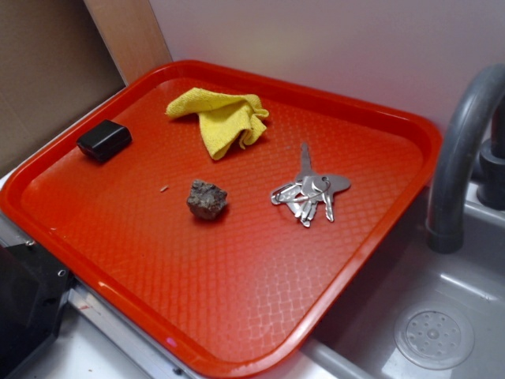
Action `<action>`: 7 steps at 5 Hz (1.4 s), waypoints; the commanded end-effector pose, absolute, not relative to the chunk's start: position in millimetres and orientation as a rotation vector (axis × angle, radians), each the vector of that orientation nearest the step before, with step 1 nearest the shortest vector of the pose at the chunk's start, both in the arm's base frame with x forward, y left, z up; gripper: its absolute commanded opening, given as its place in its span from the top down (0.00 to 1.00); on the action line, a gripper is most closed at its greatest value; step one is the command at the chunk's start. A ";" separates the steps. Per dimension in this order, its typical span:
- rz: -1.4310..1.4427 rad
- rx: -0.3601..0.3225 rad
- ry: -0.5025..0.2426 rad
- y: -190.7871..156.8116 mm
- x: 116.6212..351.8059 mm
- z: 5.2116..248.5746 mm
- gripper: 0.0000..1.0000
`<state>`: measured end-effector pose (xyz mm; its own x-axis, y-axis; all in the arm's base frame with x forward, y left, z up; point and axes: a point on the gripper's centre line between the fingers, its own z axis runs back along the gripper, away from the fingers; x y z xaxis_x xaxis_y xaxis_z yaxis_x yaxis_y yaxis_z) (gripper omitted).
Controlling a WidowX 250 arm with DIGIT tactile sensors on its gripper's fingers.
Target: Grab the yellow cloth.
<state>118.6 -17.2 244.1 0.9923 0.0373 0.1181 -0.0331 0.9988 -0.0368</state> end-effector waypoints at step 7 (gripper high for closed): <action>-0.259 -0.047 -0.291 5.0 313.4 133.9 0.00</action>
<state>304.9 11.3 113.3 0.9454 -0.2278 0.2332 0.2402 0.9704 -0.0258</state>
